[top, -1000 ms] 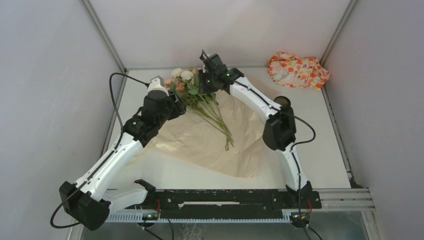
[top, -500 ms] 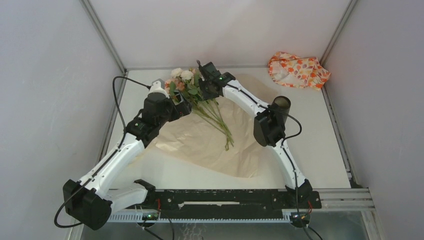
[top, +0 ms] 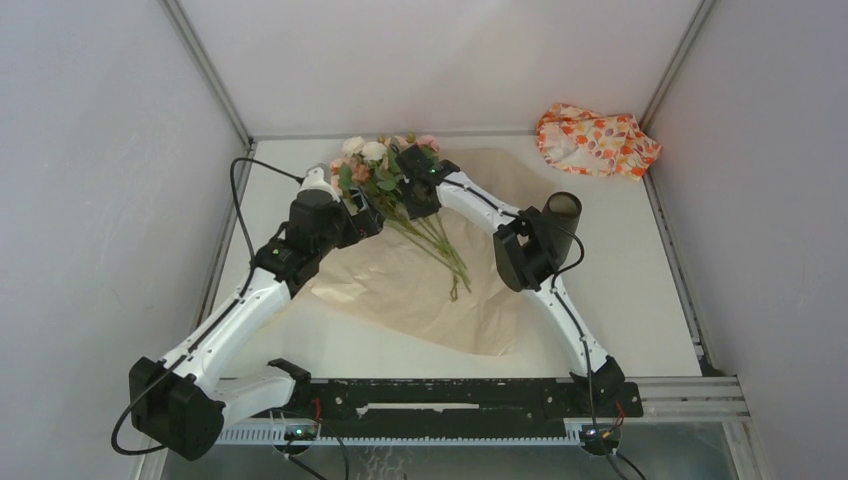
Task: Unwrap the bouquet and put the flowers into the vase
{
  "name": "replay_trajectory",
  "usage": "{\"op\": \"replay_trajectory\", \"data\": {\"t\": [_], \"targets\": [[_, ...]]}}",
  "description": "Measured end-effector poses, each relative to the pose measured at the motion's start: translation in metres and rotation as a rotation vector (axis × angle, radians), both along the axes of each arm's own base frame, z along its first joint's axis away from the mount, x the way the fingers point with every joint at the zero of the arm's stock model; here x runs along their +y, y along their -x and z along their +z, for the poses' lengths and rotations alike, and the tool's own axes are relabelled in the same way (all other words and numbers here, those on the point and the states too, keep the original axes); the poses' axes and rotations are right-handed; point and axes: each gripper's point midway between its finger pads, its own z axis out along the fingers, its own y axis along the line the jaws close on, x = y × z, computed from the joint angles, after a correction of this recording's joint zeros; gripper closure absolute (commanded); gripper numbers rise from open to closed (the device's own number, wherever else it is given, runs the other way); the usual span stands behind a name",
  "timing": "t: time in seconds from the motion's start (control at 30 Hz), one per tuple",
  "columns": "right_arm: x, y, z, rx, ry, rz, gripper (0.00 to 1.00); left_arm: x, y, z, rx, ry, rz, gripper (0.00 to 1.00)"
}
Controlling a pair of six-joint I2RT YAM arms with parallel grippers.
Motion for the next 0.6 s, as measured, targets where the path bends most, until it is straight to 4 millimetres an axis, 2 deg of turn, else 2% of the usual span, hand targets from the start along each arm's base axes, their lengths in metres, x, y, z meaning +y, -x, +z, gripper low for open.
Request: {"op": "replay_trajectory", "data": {"t": [0.07, 0.13, 0.17, 0.37, 0.6], "targets": [[-0.002, 0.001, -0.006, 0.010, 0.012, -0.003, 0.78, 0.000, 0.000, 0.000, 0.000, 0.000, 0.001, 0.00], [-0.004, 0.001, -0.010, 0.016, 0.017, -0.003, 0.96, 0.000, 0.000, 0.000, -0.001, 0.001, 0.000, 0.00], [-0.004, 0.001, -0.010, 0.016, 0.018, 0.000, 1.00, -0.001, 0.000, 0.000, 0.000, 0.003, -0.003, 0.00], [-0.008, 0.005, -0.012, 0.003, 0.011, -0.009, 1.00, -0.002, -0.001, 0.002, -0.005, 0.010, -0.009, 0.00], [-0.030, 0.051, -0.011, 0.048, 0.045, -0.003, 1.00, -0.003, 0.000, -0.003, 0.005, 0.013, -0.018, 0.00]]}}
